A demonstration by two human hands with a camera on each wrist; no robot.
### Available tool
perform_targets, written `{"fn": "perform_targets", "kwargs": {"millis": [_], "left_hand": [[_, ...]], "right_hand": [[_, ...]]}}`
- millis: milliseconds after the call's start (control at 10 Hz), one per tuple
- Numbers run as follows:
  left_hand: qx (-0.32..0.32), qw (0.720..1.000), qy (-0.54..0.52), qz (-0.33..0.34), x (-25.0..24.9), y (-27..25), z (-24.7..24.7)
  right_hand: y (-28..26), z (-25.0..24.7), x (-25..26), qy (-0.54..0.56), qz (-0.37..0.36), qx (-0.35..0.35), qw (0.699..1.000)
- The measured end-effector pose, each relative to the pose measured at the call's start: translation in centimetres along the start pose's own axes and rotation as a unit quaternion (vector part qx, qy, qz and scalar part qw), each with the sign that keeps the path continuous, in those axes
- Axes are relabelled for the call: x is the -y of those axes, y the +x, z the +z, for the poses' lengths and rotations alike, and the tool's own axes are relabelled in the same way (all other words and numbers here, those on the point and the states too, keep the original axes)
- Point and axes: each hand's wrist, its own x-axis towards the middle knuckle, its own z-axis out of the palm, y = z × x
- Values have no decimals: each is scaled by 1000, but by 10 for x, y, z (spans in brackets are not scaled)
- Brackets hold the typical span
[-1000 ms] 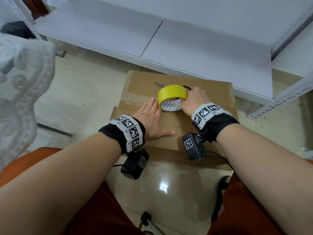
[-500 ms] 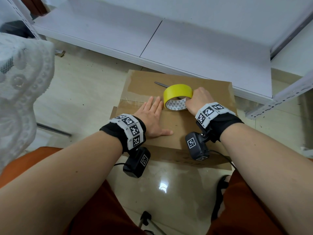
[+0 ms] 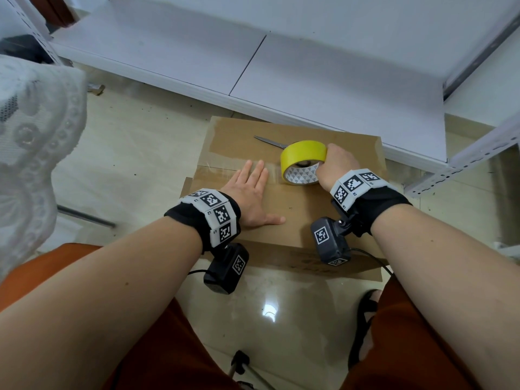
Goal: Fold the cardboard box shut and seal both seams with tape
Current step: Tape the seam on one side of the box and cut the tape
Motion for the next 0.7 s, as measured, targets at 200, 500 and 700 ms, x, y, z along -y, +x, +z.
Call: {"fn": "perform_targets", "kwargs": {"millis": [200, 500, 700], "left_hand": [[1, 1000, -3, 1, 1, -1, -1], [4, 1000, -4, 1, 1, -1, -1], [-1, 1000, 5, -7, -1, 1, 0]], "right_hand": [[1, -2, 2, 8, 0, -9, 1000], [-1, -8, -8, 15, -8, -28, 999], [-4, -8, -13, 8, -15, -45, 999]]}}
